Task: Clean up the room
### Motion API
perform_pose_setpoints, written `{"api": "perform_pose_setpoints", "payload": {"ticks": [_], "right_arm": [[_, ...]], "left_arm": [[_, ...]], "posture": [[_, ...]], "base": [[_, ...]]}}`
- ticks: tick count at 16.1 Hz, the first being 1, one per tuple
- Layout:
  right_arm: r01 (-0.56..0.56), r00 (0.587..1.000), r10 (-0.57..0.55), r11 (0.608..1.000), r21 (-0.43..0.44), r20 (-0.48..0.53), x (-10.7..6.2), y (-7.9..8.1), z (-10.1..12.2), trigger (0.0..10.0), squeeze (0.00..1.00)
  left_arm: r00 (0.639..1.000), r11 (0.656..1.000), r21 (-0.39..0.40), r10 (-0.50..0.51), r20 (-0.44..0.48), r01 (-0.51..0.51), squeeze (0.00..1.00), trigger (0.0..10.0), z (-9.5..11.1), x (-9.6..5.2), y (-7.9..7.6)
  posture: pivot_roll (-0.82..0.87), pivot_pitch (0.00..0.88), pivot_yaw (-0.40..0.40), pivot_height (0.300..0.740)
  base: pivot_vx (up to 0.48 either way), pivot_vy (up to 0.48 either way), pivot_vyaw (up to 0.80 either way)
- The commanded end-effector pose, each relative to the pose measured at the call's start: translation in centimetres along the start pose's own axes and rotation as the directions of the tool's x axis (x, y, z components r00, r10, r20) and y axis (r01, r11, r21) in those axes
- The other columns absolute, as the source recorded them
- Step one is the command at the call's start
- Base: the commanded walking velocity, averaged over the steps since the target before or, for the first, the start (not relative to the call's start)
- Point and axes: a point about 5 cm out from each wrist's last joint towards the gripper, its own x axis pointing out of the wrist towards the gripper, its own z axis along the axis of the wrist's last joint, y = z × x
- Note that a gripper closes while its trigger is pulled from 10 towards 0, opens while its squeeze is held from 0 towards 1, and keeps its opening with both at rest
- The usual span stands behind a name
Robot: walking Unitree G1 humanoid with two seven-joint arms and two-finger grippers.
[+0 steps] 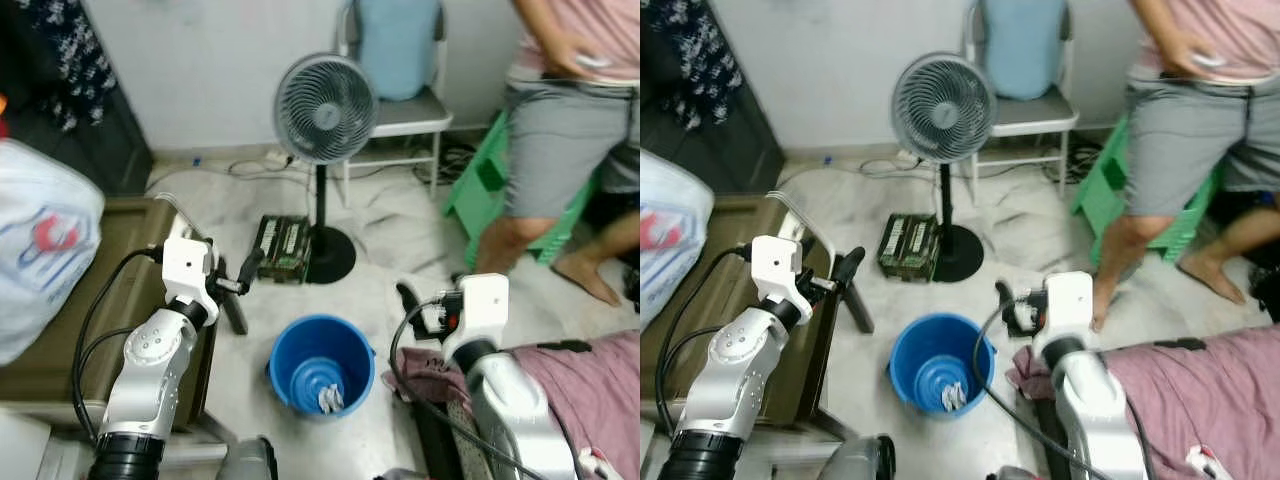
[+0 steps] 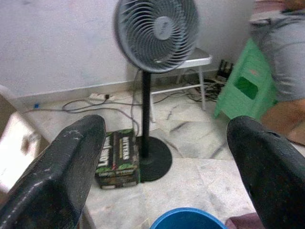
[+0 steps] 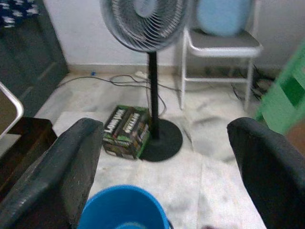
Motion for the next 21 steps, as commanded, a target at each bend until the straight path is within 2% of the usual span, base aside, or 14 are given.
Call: {"api": "perform_pose_setpoints", "payload": {"ticks": [1, 2, 5, 12, 21], "right_arm": [[-0.037, 0.999, 0.037, 0.999, 0.003, 0.04, 0.3, 0.7, 0.9, 10.0, 0.0], [-0.058, 0.996, 0.058, 0.998, 0.007, 0.063, 1.0, 1.1, 1.4, 10.0, 0.0], [-0.056, 0.995, 0.055, 0.998, 0.006, 0.079, 1.4, 1.2, 1.9, 10.0, 0.0], [-0.053, 0.996, 0.052, 0.999, 0.007, 0.07, 0.9, 1.2, 1.8, 10.0, 0.0], [-0.041, 0.997, 0.041, 0.999, 0.002, 0.06, 1.0, 1.0, 1.6, 10.0, 0.0]], "left_arm": [[1.0, 1.0, 0.005, 0.007, -0.01, -0.007, 0.0, 10.0, -0.3, -0.2, 0.3], [1.0, 1.0, 0.019, 0.006, 0.005, -0.006, 0.0, 10.0, 0.0, 0.0, 0.2], [1.0, 0.999, 0.03, 0.01, 0.005, -0.01, 0.0, 10.0, -0.1, 0.1, 0.4], [1.0, 1.0, 0.018, 0.003, -0.012, -0.002, 0.0, 10.0, -0.9, -1.2, 0.2], [1.0, 0.999, 0.048, 0.011, -0.021, -0.01, 0.0, 10.0, -0.7, -1.4, 0.5]], "posture": [[-0.08, 0.0, 0.036, 0.74], [-0.08, 0.0, 0.034, 0.74], [-0.08, 0.0, 0.031, 0.74], [-0.08, 0.0, 0.021, 0.74], [-0.07, 0.0, 0.018, 0.74]], "base": [[0.0, 0.0, 0.8], [0.0, 0.0, 0.8], [0.0, 0.0, 0.8], [0.0, 0.0, 0.8], [0.0, 0.0, 0.8]]}}
